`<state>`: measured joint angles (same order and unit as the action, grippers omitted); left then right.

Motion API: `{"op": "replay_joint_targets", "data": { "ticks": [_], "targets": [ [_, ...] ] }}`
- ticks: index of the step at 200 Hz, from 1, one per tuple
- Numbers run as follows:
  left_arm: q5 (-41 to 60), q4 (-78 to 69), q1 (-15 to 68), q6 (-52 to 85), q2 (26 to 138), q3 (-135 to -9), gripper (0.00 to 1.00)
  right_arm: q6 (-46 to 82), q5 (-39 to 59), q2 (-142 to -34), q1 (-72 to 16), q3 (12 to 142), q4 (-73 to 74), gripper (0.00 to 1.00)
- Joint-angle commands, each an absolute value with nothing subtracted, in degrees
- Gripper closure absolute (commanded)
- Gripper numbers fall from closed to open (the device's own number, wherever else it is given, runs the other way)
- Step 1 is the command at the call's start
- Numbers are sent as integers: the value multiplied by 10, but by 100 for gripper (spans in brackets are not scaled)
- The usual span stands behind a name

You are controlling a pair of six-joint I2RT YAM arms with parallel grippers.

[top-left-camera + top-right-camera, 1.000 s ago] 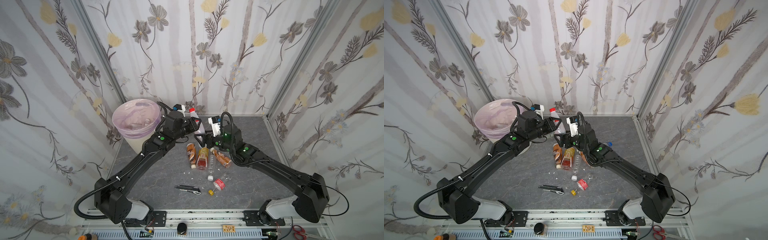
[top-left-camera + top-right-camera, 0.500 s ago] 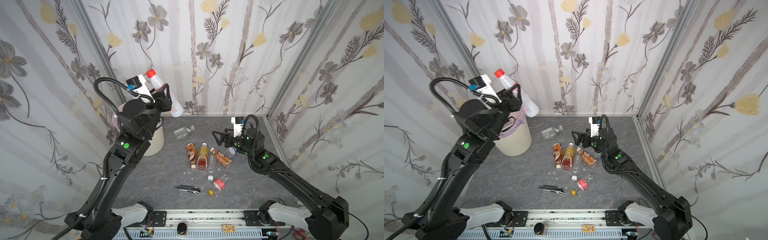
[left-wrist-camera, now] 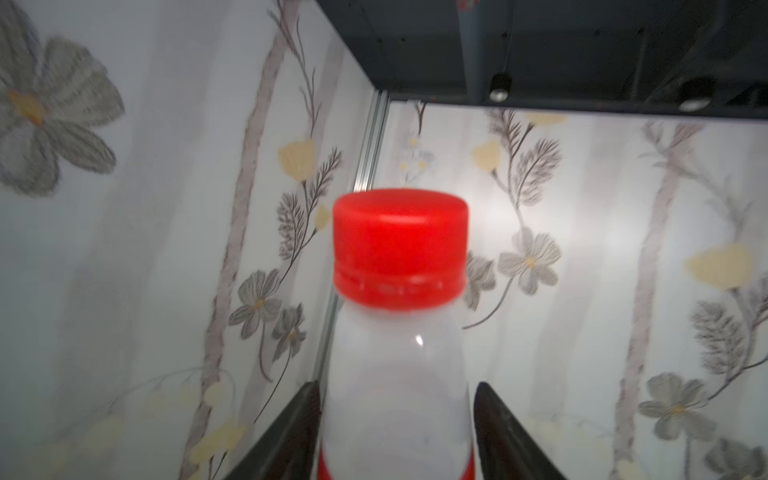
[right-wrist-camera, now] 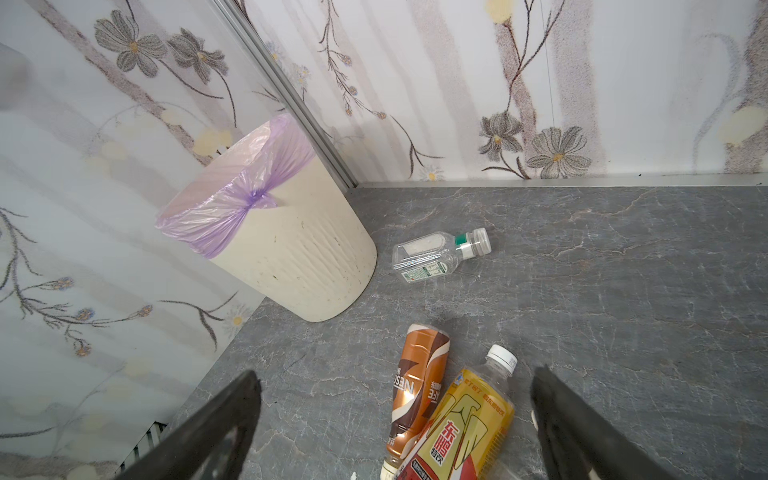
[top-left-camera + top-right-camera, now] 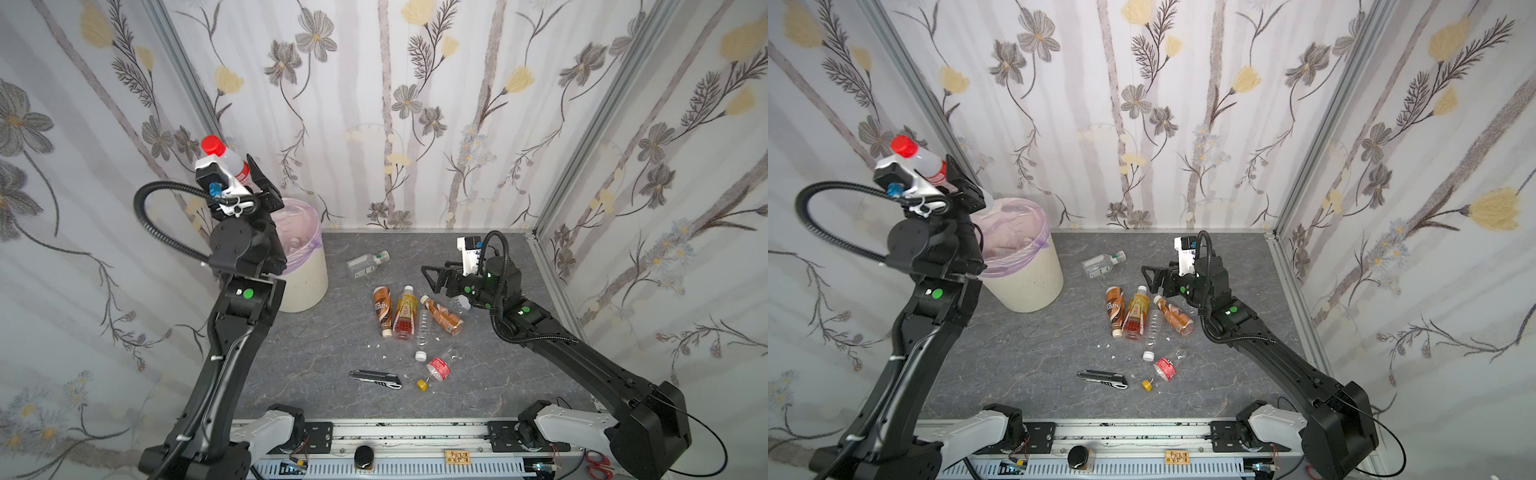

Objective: Throw the plastic bottles in the bin
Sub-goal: 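Open the left gripper over the bin to drop the red-capped bottle, then lower the right gripper over the yellow-labelled bottle while left gripper returns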

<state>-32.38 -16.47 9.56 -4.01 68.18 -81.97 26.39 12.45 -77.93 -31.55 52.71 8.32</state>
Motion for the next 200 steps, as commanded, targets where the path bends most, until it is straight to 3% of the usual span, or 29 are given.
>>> {"op": "replay_joint_targets", "data": {
  "ticks": [1,7,15,19,74,128,200],
  "targets": [
    [-320,-13,46,111,725,-847,26,274,143,-780,-316,529,108,0],
    [-295,7,48,119,733,-852,23,275,141,-778,-316,527,108,0],
    [-270,15,58,128,732,-853,2,275,139,-776,-316,522,109,0],
    [-269,24,64,134,731,-859,0,276,138,-775,-315,520,111,0],
    [-106,79,187,203,707,-932,0,293,140,-807,-315,524,127,0],
    [-61,71,300,309,747,-797,0,310,107,-877,-315,566,66,0],
    [-47,65,312,382,691,-656,0,303,54,-1007,-348,588,4,2]
  ]
}}
